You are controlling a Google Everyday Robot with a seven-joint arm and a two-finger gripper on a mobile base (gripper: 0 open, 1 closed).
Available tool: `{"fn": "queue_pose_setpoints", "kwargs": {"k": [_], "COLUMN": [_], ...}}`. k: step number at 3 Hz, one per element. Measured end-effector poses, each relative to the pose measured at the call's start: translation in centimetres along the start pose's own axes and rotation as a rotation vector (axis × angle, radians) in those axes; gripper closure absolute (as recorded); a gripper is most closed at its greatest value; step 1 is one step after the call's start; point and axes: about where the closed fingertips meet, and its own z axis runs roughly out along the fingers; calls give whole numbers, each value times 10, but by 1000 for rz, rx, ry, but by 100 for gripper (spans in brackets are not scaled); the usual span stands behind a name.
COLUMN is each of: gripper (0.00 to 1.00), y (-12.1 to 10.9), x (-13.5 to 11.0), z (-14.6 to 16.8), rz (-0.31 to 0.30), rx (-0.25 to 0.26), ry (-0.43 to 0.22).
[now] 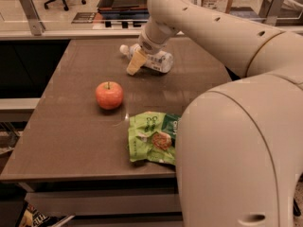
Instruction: Knock blue plastic bottle over
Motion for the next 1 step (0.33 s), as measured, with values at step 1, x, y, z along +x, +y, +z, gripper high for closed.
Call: {"fn": "queue_pose_setpoints", "kwargs": {"k": [1], "gripper": [0], "y": [0], "x": [0], "z": [0], "rz": [0], "rx": [0], "ry": [0]}}
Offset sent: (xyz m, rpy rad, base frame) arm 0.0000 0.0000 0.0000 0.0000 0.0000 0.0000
